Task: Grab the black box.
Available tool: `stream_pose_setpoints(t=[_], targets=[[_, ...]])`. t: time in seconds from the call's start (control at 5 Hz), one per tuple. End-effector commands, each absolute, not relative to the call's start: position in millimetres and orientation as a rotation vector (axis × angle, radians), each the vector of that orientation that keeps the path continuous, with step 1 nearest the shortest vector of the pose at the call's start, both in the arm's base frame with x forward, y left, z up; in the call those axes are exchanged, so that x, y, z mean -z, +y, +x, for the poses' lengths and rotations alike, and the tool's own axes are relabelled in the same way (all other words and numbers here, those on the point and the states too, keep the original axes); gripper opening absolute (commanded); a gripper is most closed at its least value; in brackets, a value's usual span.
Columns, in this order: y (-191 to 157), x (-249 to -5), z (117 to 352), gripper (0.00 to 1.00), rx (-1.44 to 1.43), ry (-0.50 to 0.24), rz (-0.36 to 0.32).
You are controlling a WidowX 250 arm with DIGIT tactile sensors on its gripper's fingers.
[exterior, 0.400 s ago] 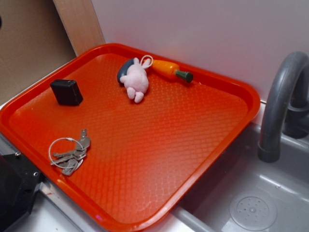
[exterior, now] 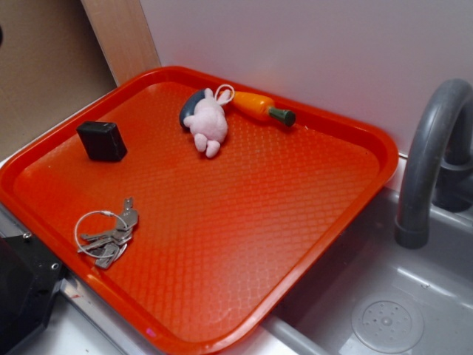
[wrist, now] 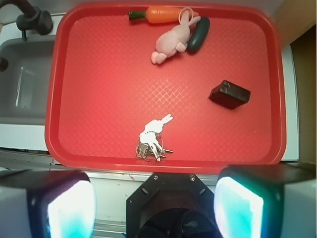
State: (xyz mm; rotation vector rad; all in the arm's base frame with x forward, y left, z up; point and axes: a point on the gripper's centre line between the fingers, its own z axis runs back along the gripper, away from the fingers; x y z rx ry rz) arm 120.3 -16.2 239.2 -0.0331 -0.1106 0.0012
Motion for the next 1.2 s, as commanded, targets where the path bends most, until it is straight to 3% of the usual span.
stream_pose_setpoints(t=[0.0,0.2,0.4,0.6,0.8,1.0], targets=[[41.6,-191.2,193.8,1.0,0.469,-0.183,-0.069],[63.5,-165.3,217.5,1.0,0.625,-0.128,-0.035],[72.9,-132.7,219.7,1.0,0.783,-0.013,-0.009],[96.1,-99.7,202.2,1.0,0.858,0.126,0.105],[99.8,-83.5,214.4,1.0,0.92,0.131,0.179],[92.9,-57.8,228.5,1.0,1.05,0.207,0.316]])
